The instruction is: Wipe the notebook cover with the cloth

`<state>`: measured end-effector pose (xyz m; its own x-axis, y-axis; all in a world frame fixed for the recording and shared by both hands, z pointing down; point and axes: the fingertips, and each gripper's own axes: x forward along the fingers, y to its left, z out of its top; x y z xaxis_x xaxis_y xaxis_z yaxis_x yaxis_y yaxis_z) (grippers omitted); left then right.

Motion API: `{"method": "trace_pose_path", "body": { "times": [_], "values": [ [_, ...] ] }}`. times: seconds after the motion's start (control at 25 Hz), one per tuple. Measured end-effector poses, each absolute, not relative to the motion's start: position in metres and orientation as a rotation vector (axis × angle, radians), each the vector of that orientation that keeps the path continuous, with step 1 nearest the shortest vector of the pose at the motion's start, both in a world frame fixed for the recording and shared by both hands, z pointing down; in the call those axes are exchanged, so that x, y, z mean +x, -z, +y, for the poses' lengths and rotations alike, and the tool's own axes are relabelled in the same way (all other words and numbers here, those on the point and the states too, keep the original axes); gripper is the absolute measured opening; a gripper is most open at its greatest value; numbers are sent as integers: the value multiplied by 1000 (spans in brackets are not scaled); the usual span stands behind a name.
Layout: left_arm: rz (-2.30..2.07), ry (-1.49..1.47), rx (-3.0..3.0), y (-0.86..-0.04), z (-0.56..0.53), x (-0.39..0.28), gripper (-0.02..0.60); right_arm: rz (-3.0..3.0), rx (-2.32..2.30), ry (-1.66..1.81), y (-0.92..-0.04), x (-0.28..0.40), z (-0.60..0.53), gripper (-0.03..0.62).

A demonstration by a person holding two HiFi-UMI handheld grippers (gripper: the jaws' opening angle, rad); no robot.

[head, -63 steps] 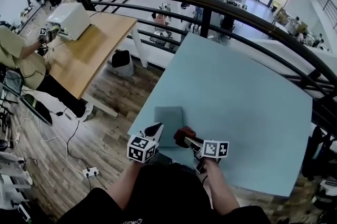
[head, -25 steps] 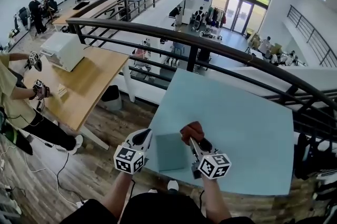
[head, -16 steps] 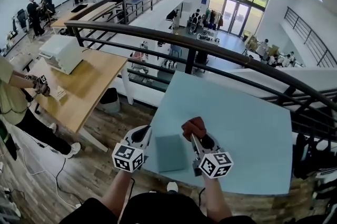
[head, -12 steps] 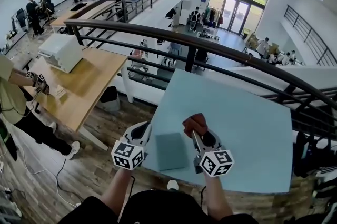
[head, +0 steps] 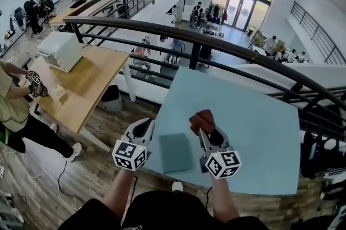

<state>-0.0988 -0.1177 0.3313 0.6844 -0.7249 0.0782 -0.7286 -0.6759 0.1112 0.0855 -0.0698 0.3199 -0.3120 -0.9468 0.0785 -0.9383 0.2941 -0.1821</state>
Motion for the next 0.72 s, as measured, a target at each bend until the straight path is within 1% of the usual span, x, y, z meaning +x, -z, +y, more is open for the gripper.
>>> {"method": "trace_pose_path", "body": {
  "times": [0.72],
  "values": [
    [-1183,-35,2759,-328,-119,-97,8,2493,-1818,312,-322,82,-74,129]
  ]
}}
